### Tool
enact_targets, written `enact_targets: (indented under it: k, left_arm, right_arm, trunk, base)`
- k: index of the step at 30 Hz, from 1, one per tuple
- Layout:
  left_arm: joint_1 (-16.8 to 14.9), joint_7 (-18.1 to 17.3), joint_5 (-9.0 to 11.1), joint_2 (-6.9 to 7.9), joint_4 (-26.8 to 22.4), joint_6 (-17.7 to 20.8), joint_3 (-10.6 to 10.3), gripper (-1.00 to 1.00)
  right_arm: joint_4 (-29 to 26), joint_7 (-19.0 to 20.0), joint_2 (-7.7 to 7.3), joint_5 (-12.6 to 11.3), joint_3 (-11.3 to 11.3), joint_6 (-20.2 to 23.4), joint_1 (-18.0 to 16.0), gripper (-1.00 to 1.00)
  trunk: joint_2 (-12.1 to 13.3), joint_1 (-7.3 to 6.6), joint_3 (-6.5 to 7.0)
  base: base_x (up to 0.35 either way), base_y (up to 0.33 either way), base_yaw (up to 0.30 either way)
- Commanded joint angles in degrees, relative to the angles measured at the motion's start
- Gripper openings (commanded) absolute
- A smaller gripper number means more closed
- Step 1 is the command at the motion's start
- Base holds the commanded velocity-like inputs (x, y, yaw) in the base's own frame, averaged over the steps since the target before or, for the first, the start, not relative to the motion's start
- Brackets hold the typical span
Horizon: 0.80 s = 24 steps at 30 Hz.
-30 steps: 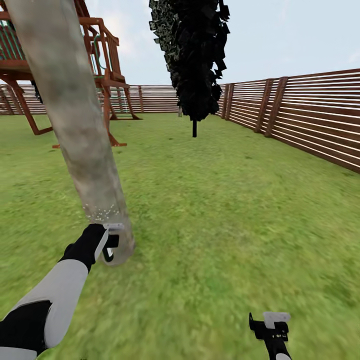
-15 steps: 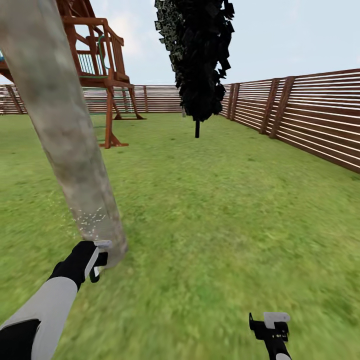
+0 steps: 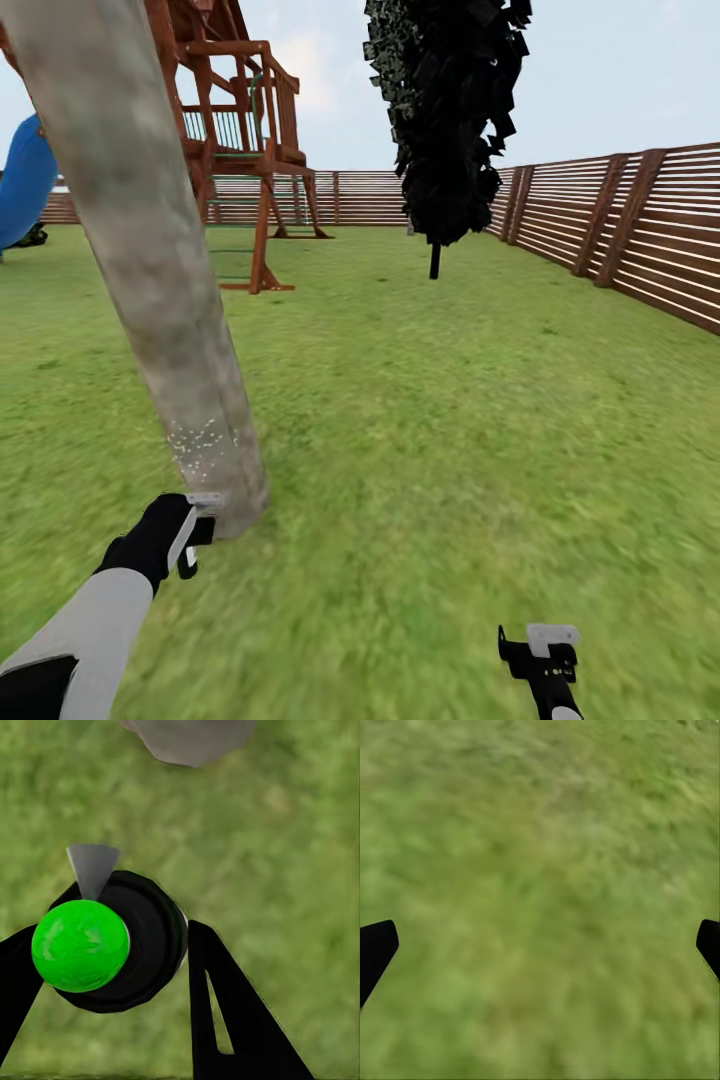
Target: In the garden, pick up the pesticide atomizer on the floor and spray pesticide onto both trees until each tree trunk is fully covered.
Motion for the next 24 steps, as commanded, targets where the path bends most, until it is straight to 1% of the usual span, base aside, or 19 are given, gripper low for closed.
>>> enact_targets:
  k: [1, 3, 4, 7, 10, 14, 15, 16, 18, 19, 21, 24]
  left_arm:
    - [0.73, -0.19, -0.4, 0.58, -0.09, 0.2, 0.3, -1.0]
    - [1.37, -0.15, -0.28, 1.52, 0.06, -0.57, 0.87, -1.0]
    - [1.58, -0.1, -0.31, 1.58, 0.32, -1.82, 1.24, -1.0]
    - [1.68, -0.04, -0.28, 0.8, 0.55, -2.58, 1.38, -1.0]
    - [1.79, -0.04, -0.22, -0.15, 0.63, -2.88, 1.5, -1.0]
    - [3.46, 0.07, -0.51, 0.27, 0.53, -2.97, 2.09, -1.0]
    - [3.58, 0.58, -0.57, 0.26, 0.38, -2.99, 2.11, -1.0]
    - [3.66, 1.86, -0.46, 0.15, 0.01, -2.98, 2.1, -1.0]
    - [3.66, 3.17, -0.22, -0.25, -0.29, -2.98, 1.89, -1.0]
    - [3.56, 3.46, -0.11, -0.71, -0.41, -2.98, 1.87, -1.0]
    - [3.3, 3.62, -0.04, -2.32, -0.56, -2.98, 1.85, -1.0]
    - [3.26, 3.68, -0.09, -2.92, -0.59, -3.03, 1.79, -1.0]
  right_arm:
    - [0.04, -0.34, 0.0, 0.61, -0.2, -0.07, -0.02, 1.0]
    - [0.04, -0.29, 0.0, 0.61, -0.21, -0.07, -0.02, 1.0]
    - [0.04, -0.26, 0.0, 0.61, -0.2, -0.07, -0.02, 1.0]
    - [0.04, -0.25, 0.0, 0.61, -0.2, -0.07, -0.02, 1.0]
    - [0.04, -0.25, 0.0, 0.61, -0.19, -0.07, -0.02, 1.0]
    - [0.04, -0.25, 0.0, 0.61, -0.16, -0.07, -0.02, 1.0]
    - [0.04, -0.25, 0.0, 0.61, -0.17, -0.07, -0.02, 1.0]
    - [0.04, -0.25, 0.0, 0.61, -0.18, -0.07, -0.02, 1.0]
    - [0.04, -0.25, 0.0, 0.61, -0.2, -0.07, -0.02, 1.0]
    - [0.04, -0.25, 0.0, 0.61, -0.17, -0.07, -0.02, 1.0]
    - [0.04, -0.25, 0.0, 0.61, -0.2, -0.07, -0.02, 1.0]
    - [0.04, -0.38, 0.0, 0.61, -0.21, -0.07, -0.02, 1.0]
  trunk:
    - [-0.02, 0.01, -0.05]
    - [-0.02, 0.01, -0.05]
    - [-0.02, 0.01, -0.05]
    - [-0.02, 0.01, -0.05]
    - [-0.02, 0.01, -0.05]
    - [-0.02, 0.01, -0.05]
    - [-0.02, 0.01, -0.05]
    - [-0.02, 0.01, -0.05]
    - [-0.02, 0.01, -0.05]
    - [-0.02, 0.01, -0.05]
    - [-0.02, 0.01, -0.05]
    - [-0.02, 0.01, -0.05]
  base:
    - [0.236, -0.198, 0.147]
    - [0.238, -0.197, 0.071]
    - [0.237, -0.197, 0.016]
    - [0.204, -0.216, 0.014]
    - [0.153, -0.239, 0.203]
    - [0.004, -0.227, 0.272]
    - [-0.035, -0.059, 0.277]
    - [-0.014, -0.024, 0.277]
    - [-0.006, -0.014, 0.278]
    - [0.056, -0.131, 0.265]
    - [0.118, -0.216, 0.08]
    - [0.135, -0.24, 0.015]
